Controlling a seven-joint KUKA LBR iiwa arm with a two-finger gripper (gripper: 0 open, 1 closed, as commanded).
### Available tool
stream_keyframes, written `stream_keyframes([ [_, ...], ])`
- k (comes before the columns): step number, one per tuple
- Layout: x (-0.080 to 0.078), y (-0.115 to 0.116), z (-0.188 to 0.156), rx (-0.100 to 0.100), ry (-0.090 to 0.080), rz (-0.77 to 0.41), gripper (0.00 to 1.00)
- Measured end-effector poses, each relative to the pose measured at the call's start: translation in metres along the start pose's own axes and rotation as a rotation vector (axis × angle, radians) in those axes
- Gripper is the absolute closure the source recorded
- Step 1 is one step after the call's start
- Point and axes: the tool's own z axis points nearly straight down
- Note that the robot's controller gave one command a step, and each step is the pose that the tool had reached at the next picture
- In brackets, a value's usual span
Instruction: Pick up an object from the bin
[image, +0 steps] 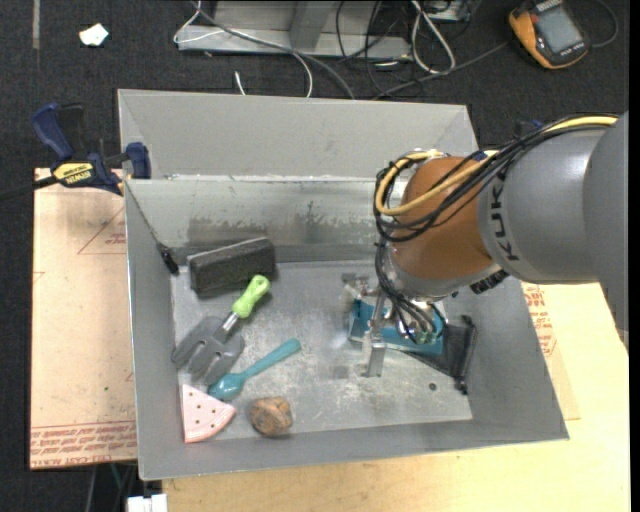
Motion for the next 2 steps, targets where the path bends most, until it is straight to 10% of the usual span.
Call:
stream_keyframes([
  [1,0.003,-0.018,-0.033,0.000,0.002,-0.190,0.00],
  [2,0.010,-0.066,-0.013,0.000,0.005,0.001,0.00],
])
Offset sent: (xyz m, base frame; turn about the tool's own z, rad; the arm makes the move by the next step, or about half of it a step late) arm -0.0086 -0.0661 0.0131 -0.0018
